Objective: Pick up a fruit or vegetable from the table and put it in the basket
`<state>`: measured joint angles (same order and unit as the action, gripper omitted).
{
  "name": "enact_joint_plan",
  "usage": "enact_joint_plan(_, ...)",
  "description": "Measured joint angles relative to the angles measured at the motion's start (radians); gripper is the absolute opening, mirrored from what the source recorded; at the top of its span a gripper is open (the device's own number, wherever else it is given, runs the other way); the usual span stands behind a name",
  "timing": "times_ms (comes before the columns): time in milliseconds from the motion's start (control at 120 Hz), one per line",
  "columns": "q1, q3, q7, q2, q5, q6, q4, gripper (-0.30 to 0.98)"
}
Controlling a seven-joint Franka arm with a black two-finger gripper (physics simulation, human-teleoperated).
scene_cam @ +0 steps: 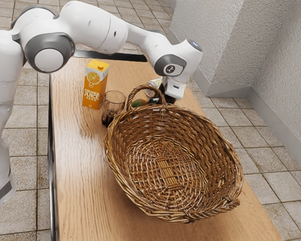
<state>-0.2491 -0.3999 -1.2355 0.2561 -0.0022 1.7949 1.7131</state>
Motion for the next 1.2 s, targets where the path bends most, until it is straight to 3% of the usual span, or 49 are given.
enact_joint_plan(242,-0.002,-0.005,0.007,-0.18,0.013,-0.069,-0.109,0.16)
enact_joint_plan(367,0.001,-0.008,0.009,-0.249,0.026,-0.15,-0.232,0.19)
enact_joint_plan(500,0.033,0.013,0.012,-0.292,0.036,-0.214,-0.264,0.18)
enact_joint_plan(642,0.134,0.168,0.022,-0.302,0.039,-0.255,-0.267,0.14)
enact_joint_plan(717,0.042,0.21,0.035,-0.306,0.041,-0.275,-0.266,0.12)
enact_joint_plan(867,-0.364,0.229,0.079,-0.314,0.056,-0.304,-0.265,0.09)
enact_joint_plan(933,-0.471,0.232,0.098,-0.315,0.063,-0.312,-0.265,0.08)
enact_joint_plan(1008,-0.475,0.231,0.117,-0.315,0.069,-0.318,-0.265,0.06)
enact_joint_plan(1200,-0.303,0.227,0.155,-0.314,0.081,-0.324,-0.266,0.04)
